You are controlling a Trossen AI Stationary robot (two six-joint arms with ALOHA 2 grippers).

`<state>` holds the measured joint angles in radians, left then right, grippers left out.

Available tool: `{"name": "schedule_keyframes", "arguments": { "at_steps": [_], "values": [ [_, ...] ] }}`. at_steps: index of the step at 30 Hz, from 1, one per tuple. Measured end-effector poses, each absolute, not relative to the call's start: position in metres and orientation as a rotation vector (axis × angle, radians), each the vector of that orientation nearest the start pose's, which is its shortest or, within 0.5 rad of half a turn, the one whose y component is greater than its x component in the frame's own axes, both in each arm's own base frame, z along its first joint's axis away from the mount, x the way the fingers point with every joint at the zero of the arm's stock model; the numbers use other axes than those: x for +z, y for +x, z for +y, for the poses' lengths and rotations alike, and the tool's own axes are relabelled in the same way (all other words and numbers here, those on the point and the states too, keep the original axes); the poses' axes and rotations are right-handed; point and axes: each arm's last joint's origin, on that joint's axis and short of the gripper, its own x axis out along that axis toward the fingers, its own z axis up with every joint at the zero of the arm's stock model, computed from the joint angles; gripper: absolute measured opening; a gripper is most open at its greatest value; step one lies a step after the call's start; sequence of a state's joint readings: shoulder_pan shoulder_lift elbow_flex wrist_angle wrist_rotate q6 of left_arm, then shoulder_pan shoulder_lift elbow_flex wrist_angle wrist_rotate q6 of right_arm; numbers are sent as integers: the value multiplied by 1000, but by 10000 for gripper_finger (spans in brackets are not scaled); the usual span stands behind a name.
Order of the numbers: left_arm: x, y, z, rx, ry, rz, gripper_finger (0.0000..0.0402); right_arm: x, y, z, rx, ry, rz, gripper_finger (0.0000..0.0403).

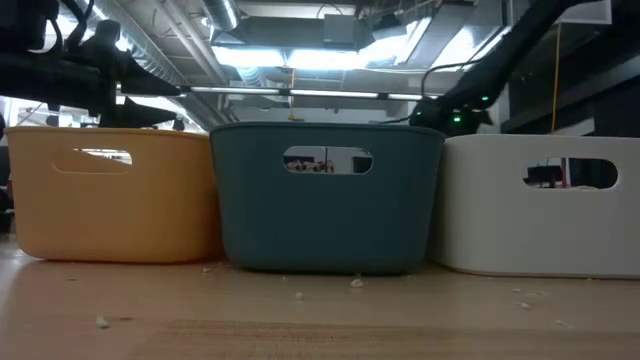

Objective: Sort Maruchan noodles
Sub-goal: Put the top red noodle pack into the white bin

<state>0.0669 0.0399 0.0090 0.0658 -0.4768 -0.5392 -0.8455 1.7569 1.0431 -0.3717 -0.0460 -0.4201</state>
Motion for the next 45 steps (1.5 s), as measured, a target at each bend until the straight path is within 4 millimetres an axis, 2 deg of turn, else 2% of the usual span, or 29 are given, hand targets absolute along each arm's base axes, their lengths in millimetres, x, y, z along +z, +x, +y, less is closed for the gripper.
{"name": "schedule_keyframes", "arguments": {
  "at_steps": [8,12,16,26,28,33,36,40,45],
  "values": [
    [170,95,20,522,-533,-181,212,150,244,-273,-392,170,1282,365],
    [170,95,19,512,-534,-178,212,148,245,-274,-387,197,1288,335],
    [170,96,19,501,-534,-175,212,146,243,-272,-386,208,1327,265],
    [170,96,19,499,-541,-176,212,142,237,-266,-379,264,1402,36],
    [170,96,19,499,-541,-176,212,141,236,-265,-386,280,1413,10],
    [170,96,19,499,-541,-176,212,143,235,-263,-414,327,1425,4],
    [170,96,19,499,-541,-176,212,150,235,-257,-429,352,1431,2],
    [170,96,19,490,-542,-174,212,170,239,-245,-464,350,1397,0],
    [170,96,18,467,-544,-168,212,198,245,-219,-499,407,1349,0]
  ]
}}
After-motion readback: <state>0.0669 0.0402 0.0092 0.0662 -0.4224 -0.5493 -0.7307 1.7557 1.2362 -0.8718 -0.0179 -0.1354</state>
